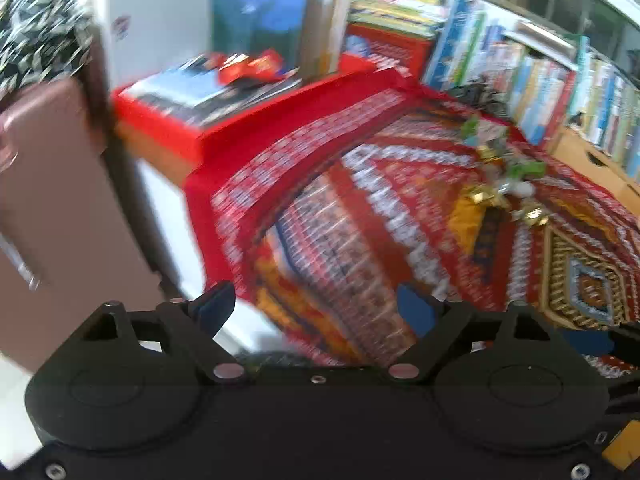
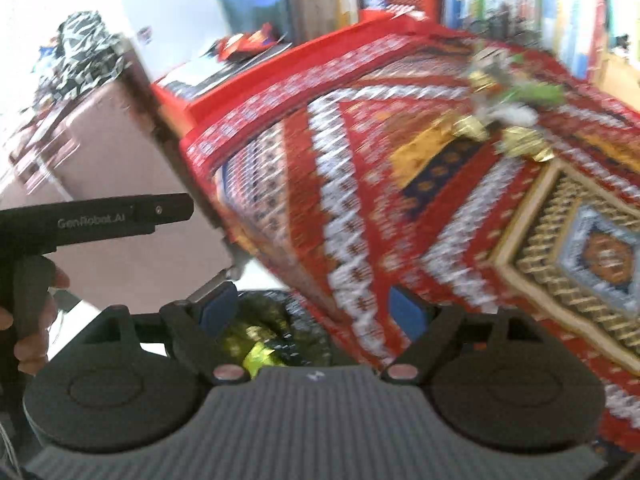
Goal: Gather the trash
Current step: 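Move both tools back over the remaining wrappers on the rug, then grasp a gold candy wrapper with the right tool while the left tool grasps another, then carry both gold candy wrappers to the black trash bin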
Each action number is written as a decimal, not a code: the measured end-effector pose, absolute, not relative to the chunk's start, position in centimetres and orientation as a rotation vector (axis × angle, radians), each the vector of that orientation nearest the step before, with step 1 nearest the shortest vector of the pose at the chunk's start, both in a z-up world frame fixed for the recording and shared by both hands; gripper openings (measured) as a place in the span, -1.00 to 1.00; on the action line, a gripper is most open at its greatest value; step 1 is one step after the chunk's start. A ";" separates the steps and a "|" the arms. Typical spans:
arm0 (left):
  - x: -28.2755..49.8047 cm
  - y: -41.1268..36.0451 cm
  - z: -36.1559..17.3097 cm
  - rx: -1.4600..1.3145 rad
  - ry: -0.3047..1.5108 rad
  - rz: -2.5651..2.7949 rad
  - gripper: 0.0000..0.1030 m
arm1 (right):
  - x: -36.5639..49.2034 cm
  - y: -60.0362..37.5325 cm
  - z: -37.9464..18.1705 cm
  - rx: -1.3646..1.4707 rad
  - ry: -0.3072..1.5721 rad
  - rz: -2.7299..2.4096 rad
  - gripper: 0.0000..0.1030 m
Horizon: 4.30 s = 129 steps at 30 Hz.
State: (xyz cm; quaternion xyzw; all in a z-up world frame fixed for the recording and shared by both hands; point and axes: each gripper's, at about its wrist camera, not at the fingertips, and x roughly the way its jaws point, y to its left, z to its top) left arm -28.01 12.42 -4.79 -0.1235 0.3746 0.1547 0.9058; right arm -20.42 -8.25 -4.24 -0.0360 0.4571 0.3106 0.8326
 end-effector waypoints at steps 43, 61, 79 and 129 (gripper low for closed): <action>0.5 1.6 -11.3 -0.346 0.927 0.139 0.37 | 1.9 -15.8 -7.6 -0.271 0.946 0.481 0.76; 0.9 0.0 -11.2 -0.236 0.937 0.147 -0.50 | 4.1 -14.4 -10.4 -0.244 1.002 0.599 0.75; -1.0 1.1 -10.6 -0.248 0.911 0.177 -0.51 | 3.1 -13.9 -9.5 -0.190 1.014 0.626 0.09; -30.5 15.5 -12.4 -0.384 0.951 0.503 -0.52 | -18.5 0.2 -7.3 -0.262 0.987 0.895 0.09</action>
